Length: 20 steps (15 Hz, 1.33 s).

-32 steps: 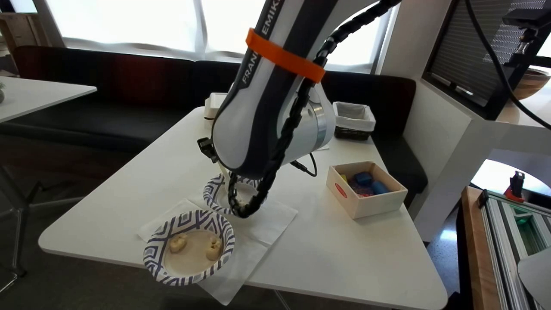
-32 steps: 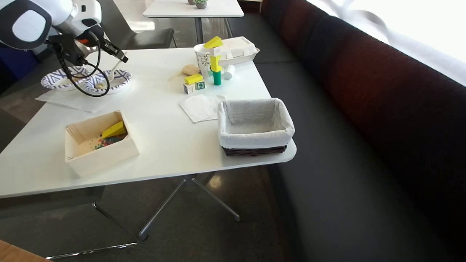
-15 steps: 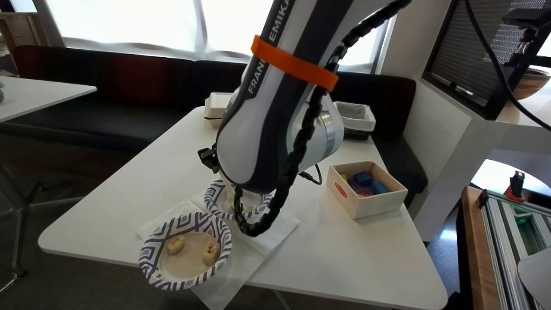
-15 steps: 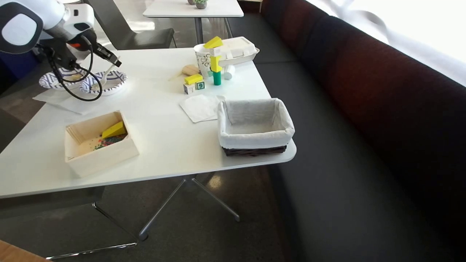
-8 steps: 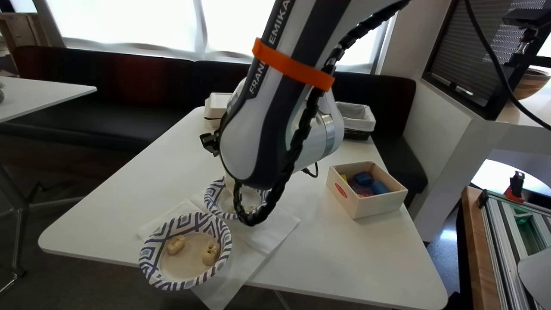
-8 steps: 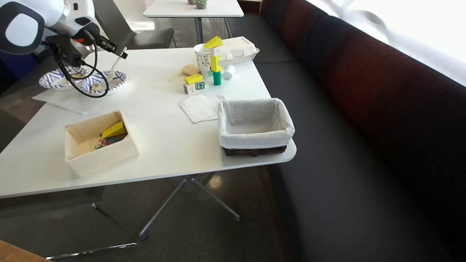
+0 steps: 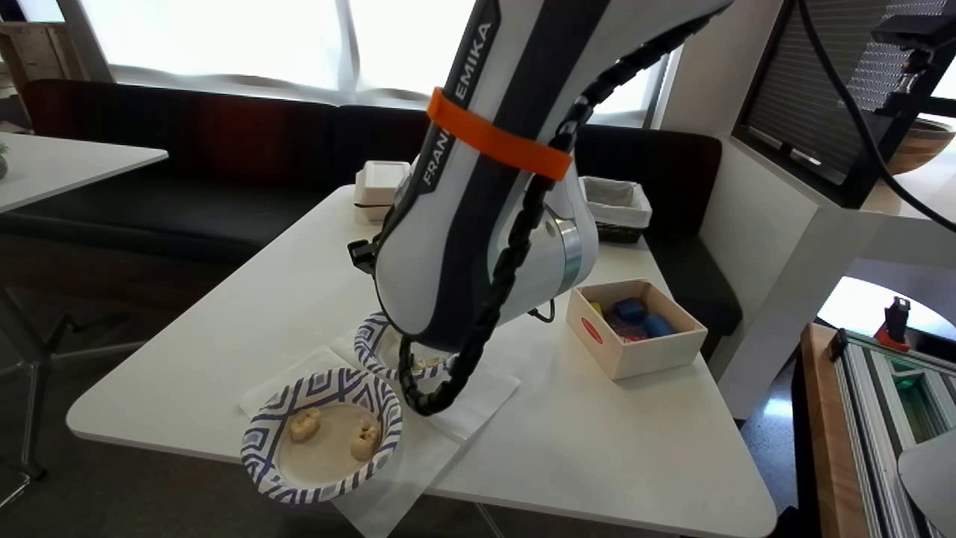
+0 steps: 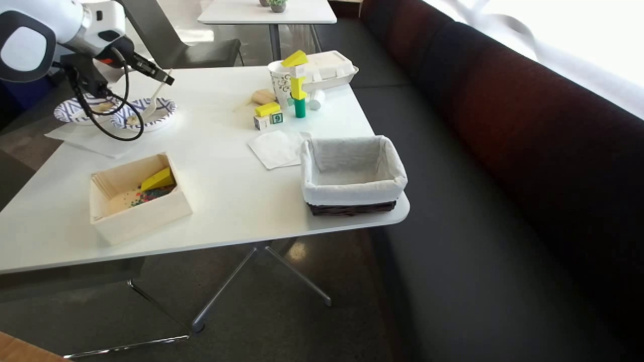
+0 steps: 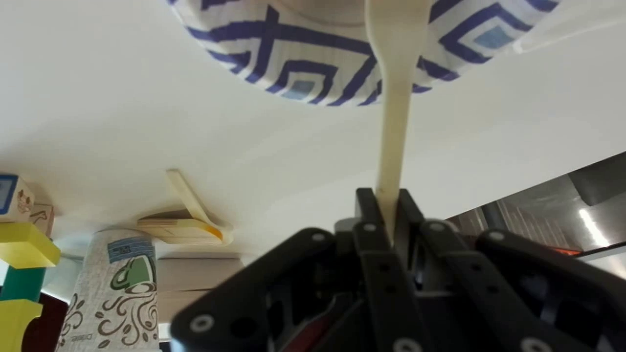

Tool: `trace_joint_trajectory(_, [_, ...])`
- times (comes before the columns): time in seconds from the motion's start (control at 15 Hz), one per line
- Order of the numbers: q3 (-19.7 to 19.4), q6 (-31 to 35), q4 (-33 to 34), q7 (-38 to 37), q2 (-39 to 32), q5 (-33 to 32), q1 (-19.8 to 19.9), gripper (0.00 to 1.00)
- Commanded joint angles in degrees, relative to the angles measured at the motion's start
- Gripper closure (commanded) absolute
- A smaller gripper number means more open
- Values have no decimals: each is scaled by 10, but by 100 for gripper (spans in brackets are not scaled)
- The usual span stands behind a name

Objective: Use the fork to cut the donut in half

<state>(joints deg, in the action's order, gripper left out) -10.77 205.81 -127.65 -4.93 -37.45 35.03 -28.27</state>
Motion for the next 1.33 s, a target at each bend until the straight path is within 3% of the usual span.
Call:
trace_joint_trajectory(0.0, [-2,8,0,-7,-8,26,-16,97])
trace_joint_trajectory(1.27, [51,-15,-18,-11,-1,19,-2,97])
